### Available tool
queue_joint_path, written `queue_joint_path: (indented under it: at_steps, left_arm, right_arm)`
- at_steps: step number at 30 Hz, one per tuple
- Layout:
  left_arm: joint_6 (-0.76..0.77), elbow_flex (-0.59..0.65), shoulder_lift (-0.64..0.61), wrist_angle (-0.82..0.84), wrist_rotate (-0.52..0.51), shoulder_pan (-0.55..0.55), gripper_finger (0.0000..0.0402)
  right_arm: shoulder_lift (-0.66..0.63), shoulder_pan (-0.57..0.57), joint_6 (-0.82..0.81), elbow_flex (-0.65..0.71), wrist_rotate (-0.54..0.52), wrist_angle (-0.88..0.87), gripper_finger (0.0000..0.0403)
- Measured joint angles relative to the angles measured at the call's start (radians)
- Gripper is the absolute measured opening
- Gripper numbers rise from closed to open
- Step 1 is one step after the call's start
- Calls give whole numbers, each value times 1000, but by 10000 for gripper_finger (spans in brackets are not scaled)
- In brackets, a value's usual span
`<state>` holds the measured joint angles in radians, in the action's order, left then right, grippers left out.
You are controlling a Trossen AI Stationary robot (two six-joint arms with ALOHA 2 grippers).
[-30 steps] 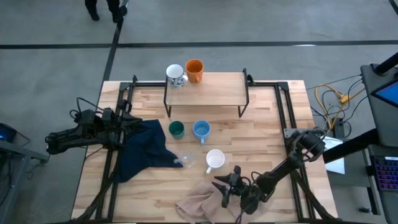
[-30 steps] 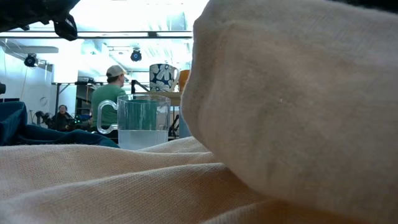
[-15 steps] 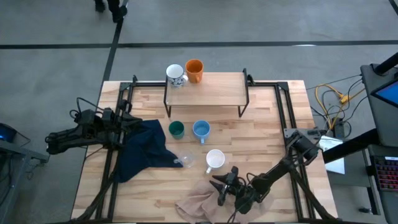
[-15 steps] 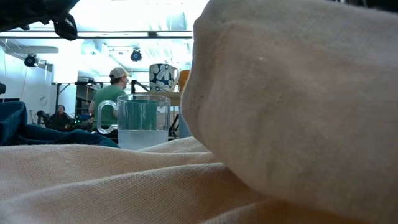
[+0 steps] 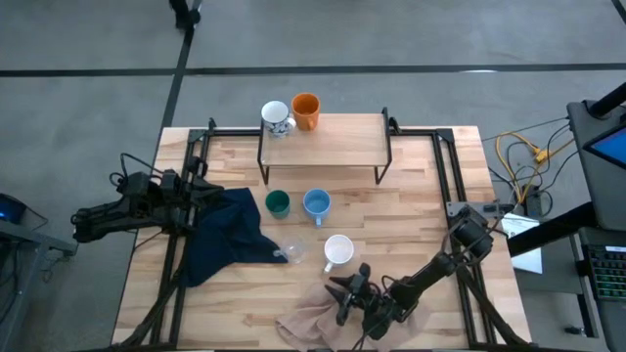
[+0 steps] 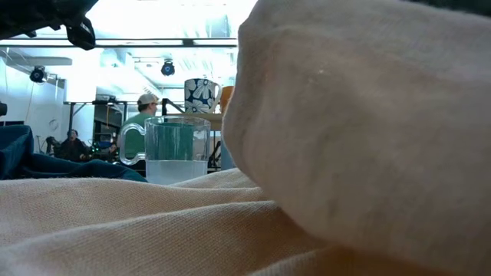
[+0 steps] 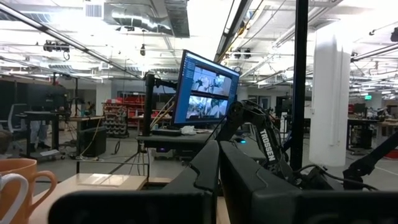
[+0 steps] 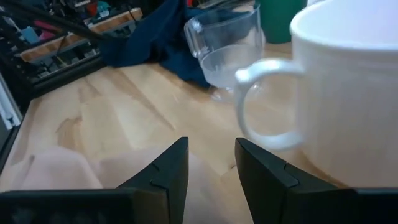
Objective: Stack small to large cups/mugs on shelf
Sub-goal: Put the white mug on the shelf
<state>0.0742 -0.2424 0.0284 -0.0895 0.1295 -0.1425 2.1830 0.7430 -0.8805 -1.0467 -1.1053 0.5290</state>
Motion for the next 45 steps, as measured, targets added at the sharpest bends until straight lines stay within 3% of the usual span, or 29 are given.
queue_joint_path:
  at_steps: [26,40,45]
  left_arm:
    - [0,0,0,0,18,0,0]
    - [0,0,0,0,23,0,0]
    - [0,0,0,0,23,0,0]
  right_arm:
    - [0,-57,45,-4,-21,0,123]
    - [0,-57,55,-4,-21,0,38]
    - [-1,-57,59,-4,-22,0,28]
